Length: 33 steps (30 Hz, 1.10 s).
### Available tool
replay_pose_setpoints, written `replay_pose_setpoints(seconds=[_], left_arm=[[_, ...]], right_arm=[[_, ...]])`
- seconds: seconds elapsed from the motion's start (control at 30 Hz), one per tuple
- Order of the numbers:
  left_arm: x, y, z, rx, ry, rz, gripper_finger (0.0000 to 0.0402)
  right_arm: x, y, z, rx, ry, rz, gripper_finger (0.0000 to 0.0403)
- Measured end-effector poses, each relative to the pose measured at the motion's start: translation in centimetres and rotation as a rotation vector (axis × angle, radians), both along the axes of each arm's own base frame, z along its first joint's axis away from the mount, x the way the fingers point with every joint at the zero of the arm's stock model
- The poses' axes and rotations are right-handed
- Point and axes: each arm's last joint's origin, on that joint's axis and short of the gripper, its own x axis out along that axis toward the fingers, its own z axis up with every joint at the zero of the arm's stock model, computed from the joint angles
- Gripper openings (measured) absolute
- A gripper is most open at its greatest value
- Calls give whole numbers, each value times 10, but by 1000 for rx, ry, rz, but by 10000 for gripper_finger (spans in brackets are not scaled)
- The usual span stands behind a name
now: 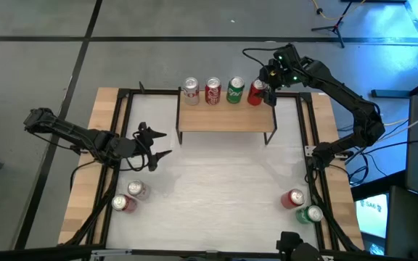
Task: Place canned beverage on shelf
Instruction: Put the left red-black soda can on the shelf
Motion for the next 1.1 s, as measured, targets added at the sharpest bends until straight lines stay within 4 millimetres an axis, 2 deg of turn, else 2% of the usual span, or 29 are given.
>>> replay_pose_setpoints(seconds=[1.1], left_arm=[[0, 0, 0, 0, 0, 0, 325]], right_arm=[[0, 0, 0, -7, 3, 23, 338]])
